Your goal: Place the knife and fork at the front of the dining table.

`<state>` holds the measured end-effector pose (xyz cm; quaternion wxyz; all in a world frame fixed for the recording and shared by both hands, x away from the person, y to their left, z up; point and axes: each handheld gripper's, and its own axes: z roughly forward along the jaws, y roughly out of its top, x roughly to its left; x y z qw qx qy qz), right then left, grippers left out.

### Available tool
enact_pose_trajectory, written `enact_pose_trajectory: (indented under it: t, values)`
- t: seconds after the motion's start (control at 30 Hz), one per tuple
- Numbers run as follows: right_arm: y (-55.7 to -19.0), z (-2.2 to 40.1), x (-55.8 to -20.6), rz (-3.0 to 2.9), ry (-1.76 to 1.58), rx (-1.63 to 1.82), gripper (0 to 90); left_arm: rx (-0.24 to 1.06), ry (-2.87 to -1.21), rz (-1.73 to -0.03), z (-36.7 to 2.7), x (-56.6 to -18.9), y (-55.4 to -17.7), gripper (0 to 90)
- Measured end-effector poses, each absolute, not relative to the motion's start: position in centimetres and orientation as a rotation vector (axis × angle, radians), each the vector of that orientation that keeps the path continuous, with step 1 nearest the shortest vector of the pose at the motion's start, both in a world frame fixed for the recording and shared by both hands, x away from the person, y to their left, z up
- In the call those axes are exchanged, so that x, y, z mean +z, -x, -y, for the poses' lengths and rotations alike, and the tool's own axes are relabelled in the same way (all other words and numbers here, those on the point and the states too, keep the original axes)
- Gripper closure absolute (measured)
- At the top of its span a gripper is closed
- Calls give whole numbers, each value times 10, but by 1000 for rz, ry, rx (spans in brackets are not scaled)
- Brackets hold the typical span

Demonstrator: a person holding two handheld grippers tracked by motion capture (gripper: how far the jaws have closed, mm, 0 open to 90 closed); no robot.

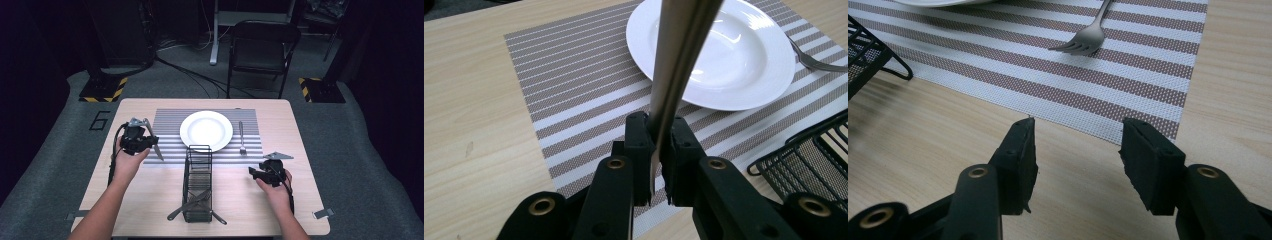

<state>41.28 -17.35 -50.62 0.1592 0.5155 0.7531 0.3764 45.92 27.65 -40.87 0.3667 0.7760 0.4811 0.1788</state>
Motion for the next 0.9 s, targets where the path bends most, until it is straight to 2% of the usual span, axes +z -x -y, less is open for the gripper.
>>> enact_pose_trajectory:
  t: [0.9]
  values:
    - [-415,177,-508,-2146,-1490,1082,477,510,-1875,-1280,-258,-429,-501,824]
